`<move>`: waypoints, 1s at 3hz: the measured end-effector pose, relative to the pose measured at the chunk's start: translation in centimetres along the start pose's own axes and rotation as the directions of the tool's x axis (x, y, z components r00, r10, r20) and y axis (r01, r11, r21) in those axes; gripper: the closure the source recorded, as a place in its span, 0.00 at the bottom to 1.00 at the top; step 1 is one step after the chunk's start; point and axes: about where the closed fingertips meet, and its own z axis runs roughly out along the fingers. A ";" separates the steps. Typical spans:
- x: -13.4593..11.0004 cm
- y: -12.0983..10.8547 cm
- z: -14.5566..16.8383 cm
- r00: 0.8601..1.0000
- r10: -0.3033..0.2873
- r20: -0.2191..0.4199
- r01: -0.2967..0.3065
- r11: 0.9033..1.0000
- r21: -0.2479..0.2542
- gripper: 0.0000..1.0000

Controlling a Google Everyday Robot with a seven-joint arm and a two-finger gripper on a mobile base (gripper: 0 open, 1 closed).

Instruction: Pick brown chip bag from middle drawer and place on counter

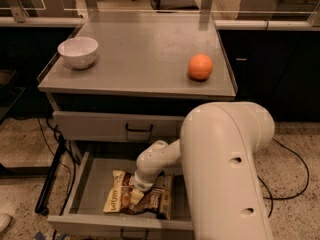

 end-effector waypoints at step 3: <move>0.0 0.0 0.0 1.000 0.000 0.000 0.000 1.000 0.000 1.00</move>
Offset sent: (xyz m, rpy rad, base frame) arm 0.0000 0.0000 0.0000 0.0000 0.0000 0.0000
